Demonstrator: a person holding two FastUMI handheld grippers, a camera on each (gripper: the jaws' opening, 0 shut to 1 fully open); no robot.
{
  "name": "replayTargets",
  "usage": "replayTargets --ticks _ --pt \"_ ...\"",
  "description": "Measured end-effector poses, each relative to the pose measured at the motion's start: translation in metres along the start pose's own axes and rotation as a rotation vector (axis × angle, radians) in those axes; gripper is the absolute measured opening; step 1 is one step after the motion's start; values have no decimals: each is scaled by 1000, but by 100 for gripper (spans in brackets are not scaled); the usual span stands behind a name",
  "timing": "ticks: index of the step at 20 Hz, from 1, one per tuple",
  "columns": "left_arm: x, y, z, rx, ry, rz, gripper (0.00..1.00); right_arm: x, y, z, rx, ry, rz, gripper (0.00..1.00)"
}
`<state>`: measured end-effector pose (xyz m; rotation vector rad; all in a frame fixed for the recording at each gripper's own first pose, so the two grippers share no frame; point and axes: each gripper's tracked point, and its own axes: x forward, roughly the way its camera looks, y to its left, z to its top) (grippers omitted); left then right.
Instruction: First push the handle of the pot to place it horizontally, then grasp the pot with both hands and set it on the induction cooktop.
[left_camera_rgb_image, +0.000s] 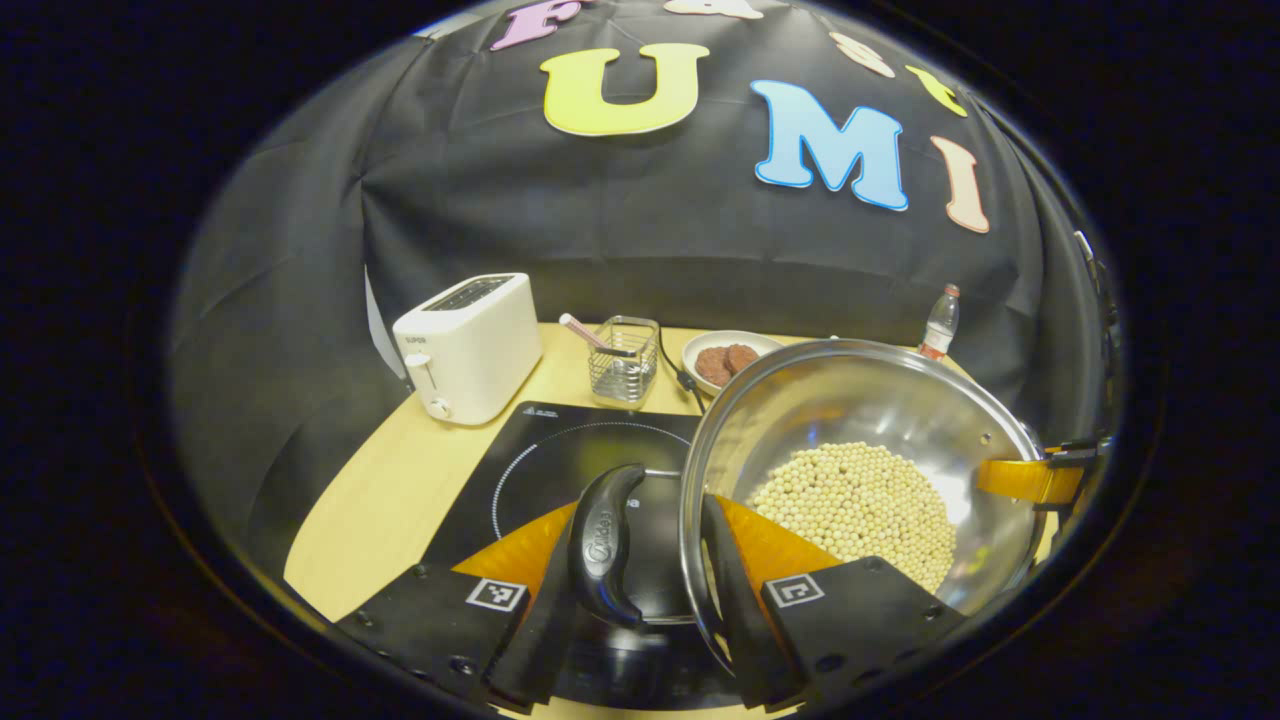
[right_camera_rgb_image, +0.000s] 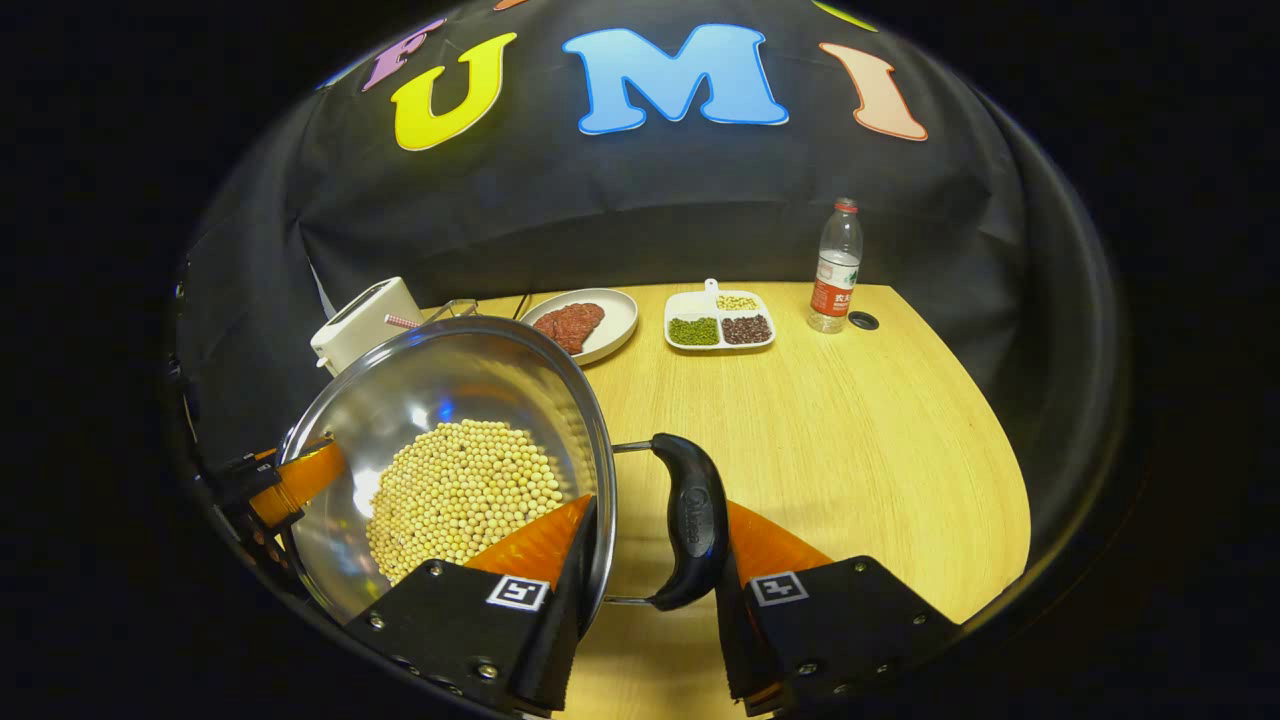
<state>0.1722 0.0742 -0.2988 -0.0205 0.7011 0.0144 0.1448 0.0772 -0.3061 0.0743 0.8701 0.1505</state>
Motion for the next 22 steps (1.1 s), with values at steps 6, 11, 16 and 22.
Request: replayTargets --ticks 6,11,16,22 --pt "11 44 6 13 -1 -1 68 12 38 -1 16 1 -5 58" --pt "18 80 4 12 9 6 72 23 68 -3 20 9 -6 58" --pt "26 113 0 4 20 15 72 33 97 -6 15 21 -6 58" --pt "43 146 -4 7 44 25 68 54 122 -11 21 51 -9 58"
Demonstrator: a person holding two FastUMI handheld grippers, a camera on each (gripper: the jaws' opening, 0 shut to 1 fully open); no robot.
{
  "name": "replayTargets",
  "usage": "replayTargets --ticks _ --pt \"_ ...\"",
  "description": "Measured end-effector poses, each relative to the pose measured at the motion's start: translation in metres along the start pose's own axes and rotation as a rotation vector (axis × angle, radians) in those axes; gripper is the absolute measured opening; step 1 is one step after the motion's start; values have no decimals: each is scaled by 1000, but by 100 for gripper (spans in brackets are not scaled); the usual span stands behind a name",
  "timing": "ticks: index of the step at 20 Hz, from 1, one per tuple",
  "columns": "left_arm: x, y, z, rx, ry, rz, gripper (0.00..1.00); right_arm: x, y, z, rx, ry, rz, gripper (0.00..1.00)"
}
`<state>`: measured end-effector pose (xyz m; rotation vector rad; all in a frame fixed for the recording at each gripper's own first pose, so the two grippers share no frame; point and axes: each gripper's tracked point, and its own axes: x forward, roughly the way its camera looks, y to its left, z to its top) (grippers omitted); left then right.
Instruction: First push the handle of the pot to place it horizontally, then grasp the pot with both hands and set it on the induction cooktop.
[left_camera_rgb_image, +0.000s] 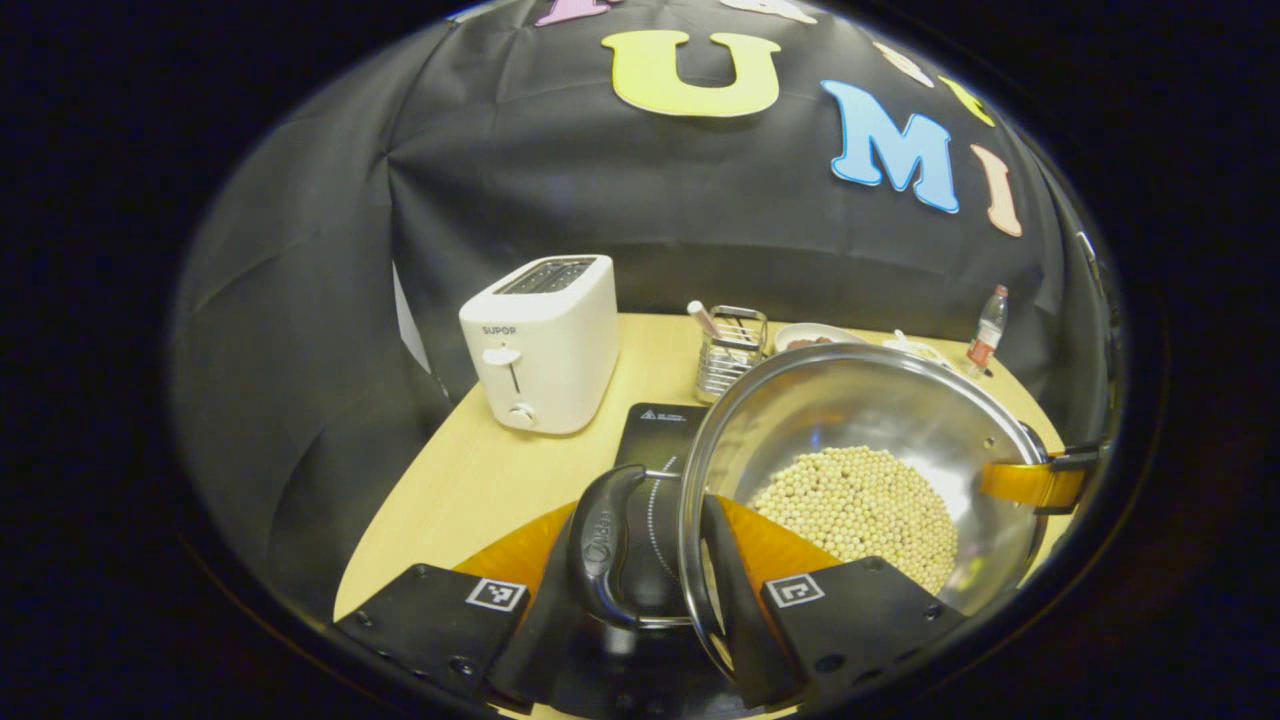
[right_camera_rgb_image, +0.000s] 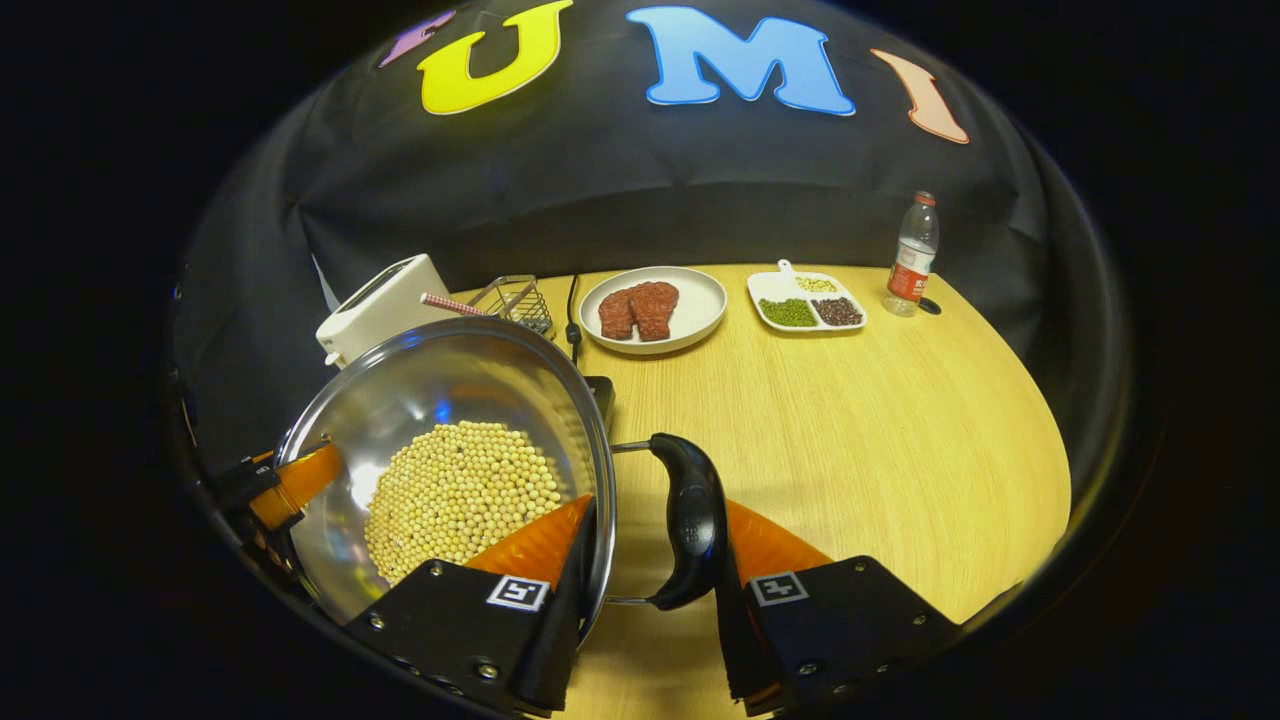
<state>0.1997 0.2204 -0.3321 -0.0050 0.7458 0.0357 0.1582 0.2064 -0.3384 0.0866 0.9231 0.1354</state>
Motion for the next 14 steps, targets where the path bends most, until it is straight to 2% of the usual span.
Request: replayTargets --ticks 1,11,13,14 --pt "4 4 -1 1 5 1 72 4 4 -1 2 7 -1 58" --pt "34 28 -9 -3 51 -3 68 28 27 -3 3 42 -19 58" --pt "34 31 -8 -4 48 -2 69 30 30 -1 3 40 -20 58" --pt "34 33 -9 -6 48 -2 72 31 31 0 5 40 -21 59"
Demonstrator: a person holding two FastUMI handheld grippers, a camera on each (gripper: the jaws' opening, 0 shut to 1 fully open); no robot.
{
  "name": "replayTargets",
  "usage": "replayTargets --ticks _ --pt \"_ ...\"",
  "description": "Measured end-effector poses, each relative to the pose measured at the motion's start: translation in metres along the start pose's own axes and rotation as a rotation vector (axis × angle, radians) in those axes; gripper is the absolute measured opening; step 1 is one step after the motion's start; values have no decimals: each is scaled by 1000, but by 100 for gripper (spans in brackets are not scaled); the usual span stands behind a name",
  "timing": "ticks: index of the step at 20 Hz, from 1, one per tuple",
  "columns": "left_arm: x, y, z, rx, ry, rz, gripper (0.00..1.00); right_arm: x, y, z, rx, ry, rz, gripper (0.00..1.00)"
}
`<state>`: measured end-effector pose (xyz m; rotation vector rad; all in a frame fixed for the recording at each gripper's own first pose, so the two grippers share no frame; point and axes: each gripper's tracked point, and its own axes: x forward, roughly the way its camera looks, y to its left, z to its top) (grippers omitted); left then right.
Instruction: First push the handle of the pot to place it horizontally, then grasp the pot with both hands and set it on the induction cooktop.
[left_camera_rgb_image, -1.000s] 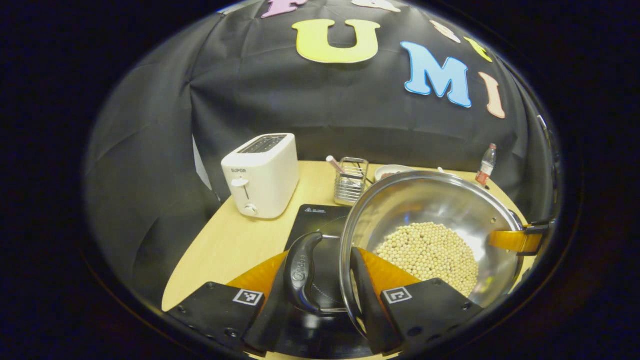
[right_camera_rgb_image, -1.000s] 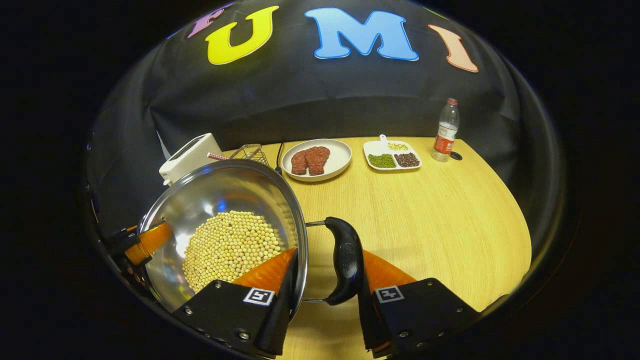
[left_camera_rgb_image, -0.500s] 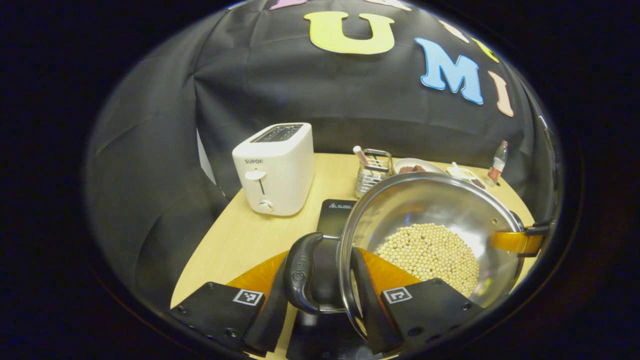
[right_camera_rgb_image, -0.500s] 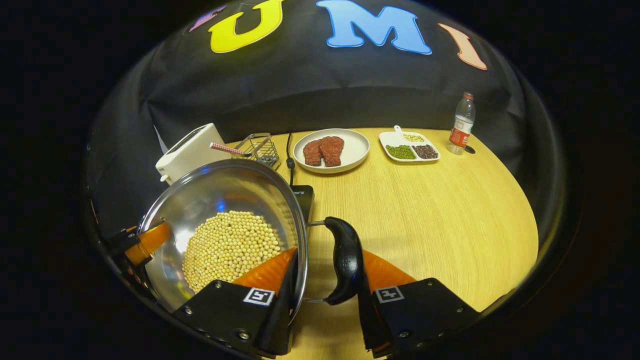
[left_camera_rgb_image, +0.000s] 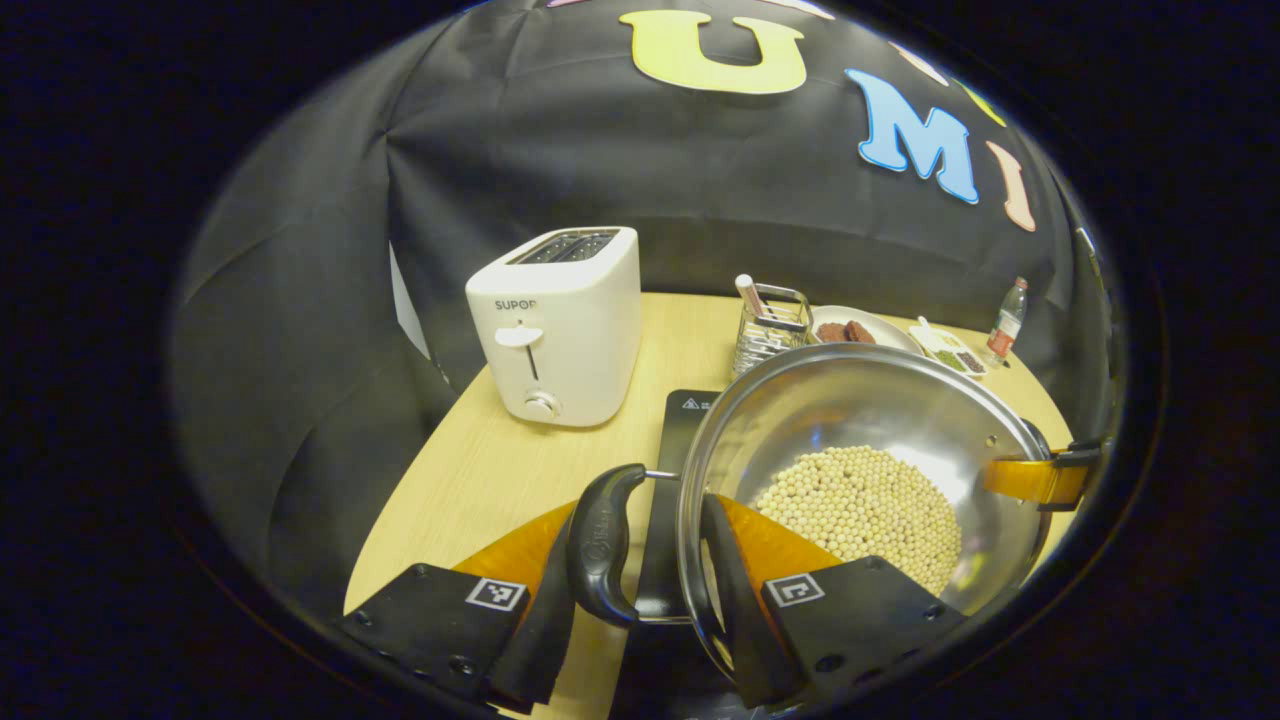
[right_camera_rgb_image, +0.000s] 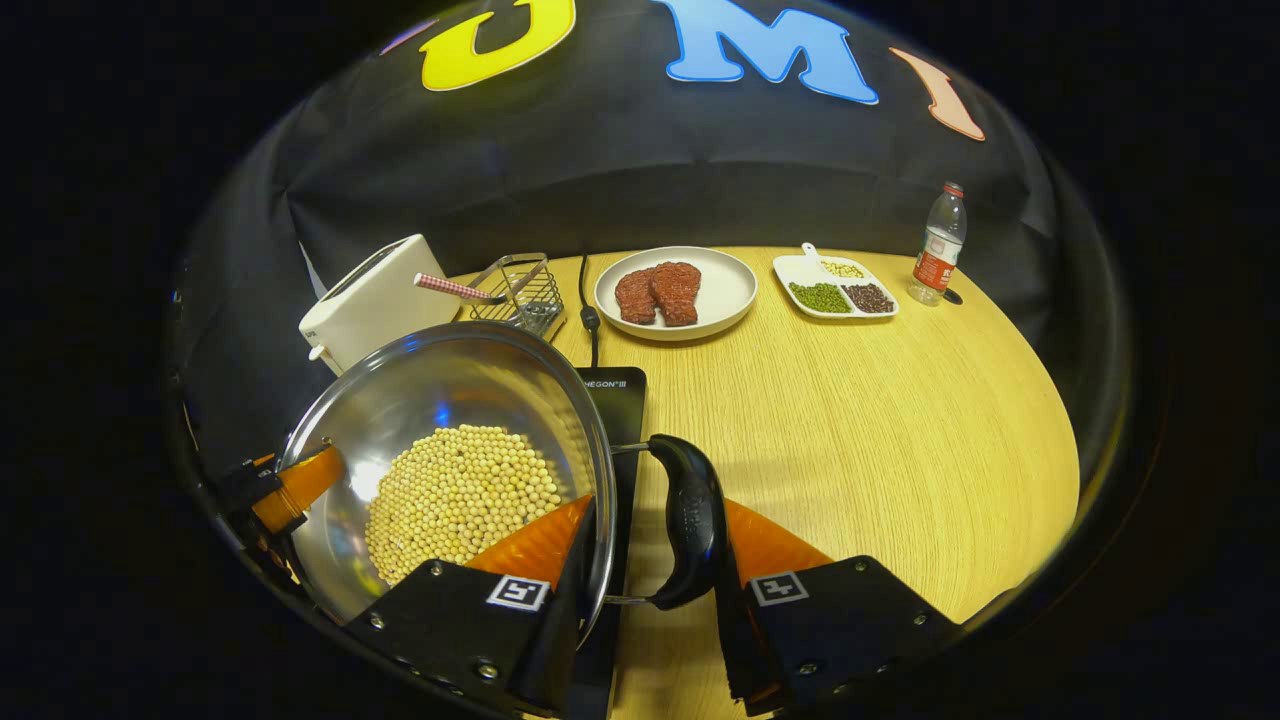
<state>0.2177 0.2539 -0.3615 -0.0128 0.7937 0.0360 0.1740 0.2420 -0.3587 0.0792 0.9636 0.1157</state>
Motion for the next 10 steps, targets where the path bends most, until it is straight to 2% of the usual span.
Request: replayTargets --ticks 1,5,6,7,8,9,10 --pt "1 1 1 -2 -2 -1 69 1 1 1 4 -3 1 58" --pt "1 4 5 -5 -18 6 75 3 2 3 6 -19 3 60" --pt "-1 3 5 -3 -22 11 76 1 1 7 -8 -41 -3 55" --pt "-2 5 5 4 -35 26 78 -2 -1 11 -21 -66 -5 65" --pt "-5 8 10 12 -57 44 79 -5 0 13 -28 -81 -4 67" --pt "-6 11 16 17 -81 65 90 -9 -2 13 -34 -85 -7 85" --pt "-12 13 21 19 -106 82 100 -11 -8 13 -35 -93 -17 89"
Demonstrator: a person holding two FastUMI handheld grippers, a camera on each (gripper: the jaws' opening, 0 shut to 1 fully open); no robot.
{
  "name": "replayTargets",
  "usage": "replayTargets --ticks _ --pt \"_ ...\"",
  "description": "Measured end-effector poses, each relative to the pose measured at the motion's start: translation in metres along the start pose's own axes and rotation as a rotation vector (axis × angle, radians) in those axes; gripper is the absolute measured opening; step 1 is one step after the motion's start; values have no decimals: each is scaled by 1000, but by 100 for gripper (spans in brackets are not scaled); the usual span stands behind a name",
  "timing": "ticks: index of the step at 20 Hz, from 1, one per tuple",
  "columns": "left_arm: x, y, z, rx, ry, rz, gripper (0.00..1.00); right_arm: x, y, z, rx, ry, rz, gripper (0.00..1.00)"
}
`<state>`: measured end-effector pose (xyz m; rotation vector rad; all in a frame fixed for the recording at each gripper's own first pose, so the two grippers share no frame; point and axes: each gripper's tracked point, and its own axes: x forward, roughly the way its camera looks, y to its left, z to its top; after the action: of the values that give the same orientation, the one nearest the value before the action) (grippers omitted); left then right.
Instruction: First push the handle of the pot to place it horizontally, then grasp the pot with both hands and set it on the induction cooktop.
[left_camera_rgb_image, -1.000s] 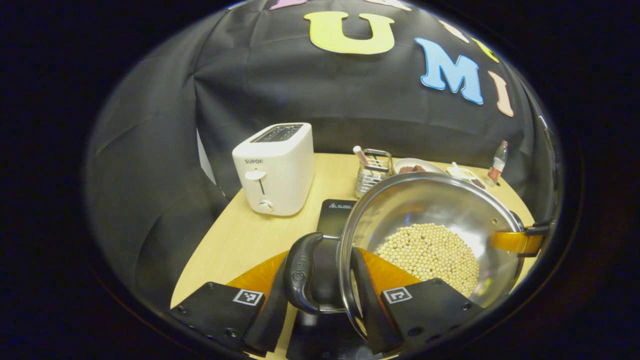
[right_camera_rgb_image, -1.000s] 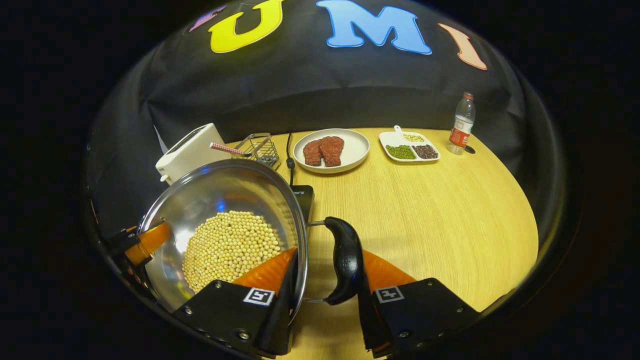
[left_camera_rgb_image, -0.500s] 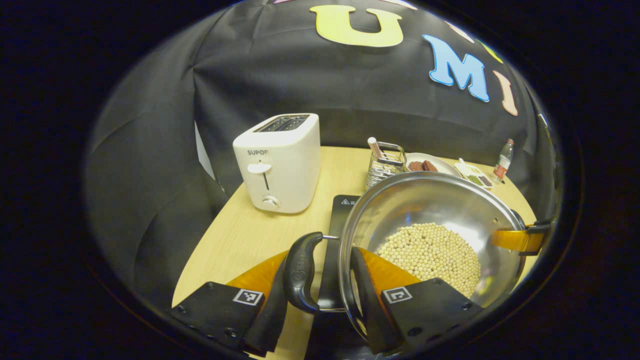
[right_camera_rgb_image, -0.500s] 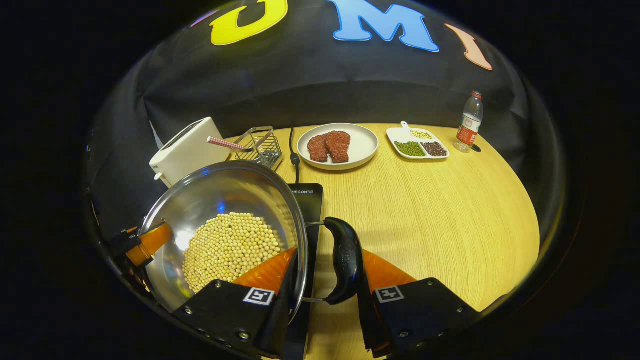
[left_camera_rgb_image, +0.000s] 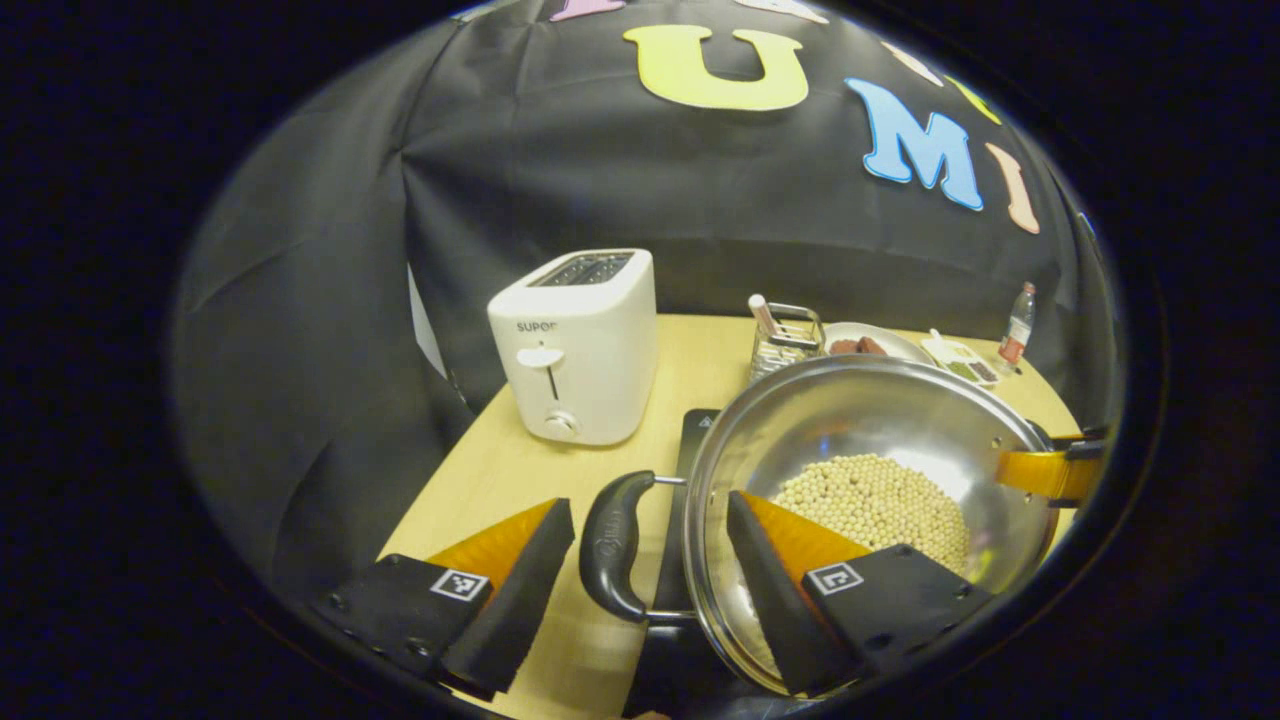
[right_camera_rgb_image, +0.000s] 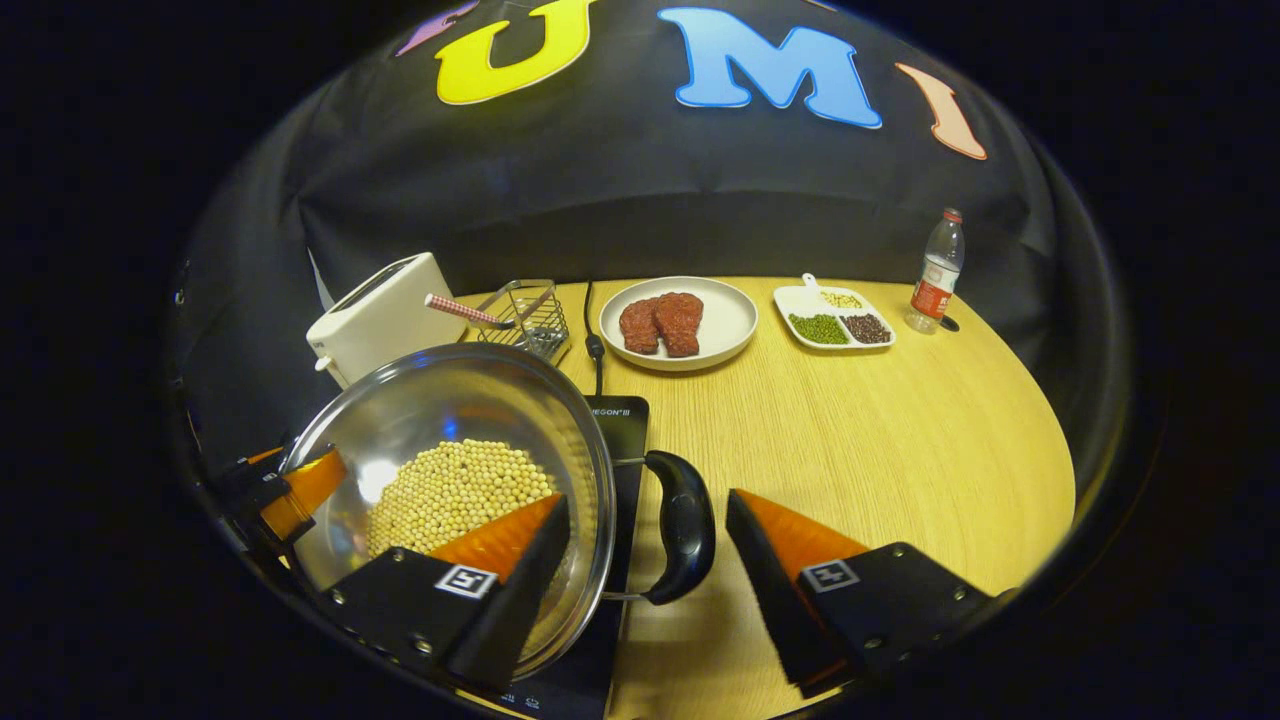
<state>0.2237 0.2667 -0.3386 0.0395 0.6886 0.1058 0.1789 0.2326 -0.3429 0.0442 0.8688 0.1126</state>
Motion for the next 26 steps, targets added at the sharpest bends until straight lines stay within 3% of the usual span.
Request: replayTargets --ticks 1,7,15,17,26 --pt "-5 3 9 2 -29 17 100 -8 -3 4 1 -13 -3 100" --pt "-71 -17 65 8 -195 31 97 -60 -32 36 13 -177 9 100" --pt "-184 -111 119 -4 -379 -22 100 -170 -98 59 -71 -402 0 100" --pt "-219 -136 129 -4 -418 -42 96 -198 -114 56 -78 -437 -3 100" --pt "-366 -230 126 7 -523 -105 100 -315 -182 33 -54 -575 1 100"
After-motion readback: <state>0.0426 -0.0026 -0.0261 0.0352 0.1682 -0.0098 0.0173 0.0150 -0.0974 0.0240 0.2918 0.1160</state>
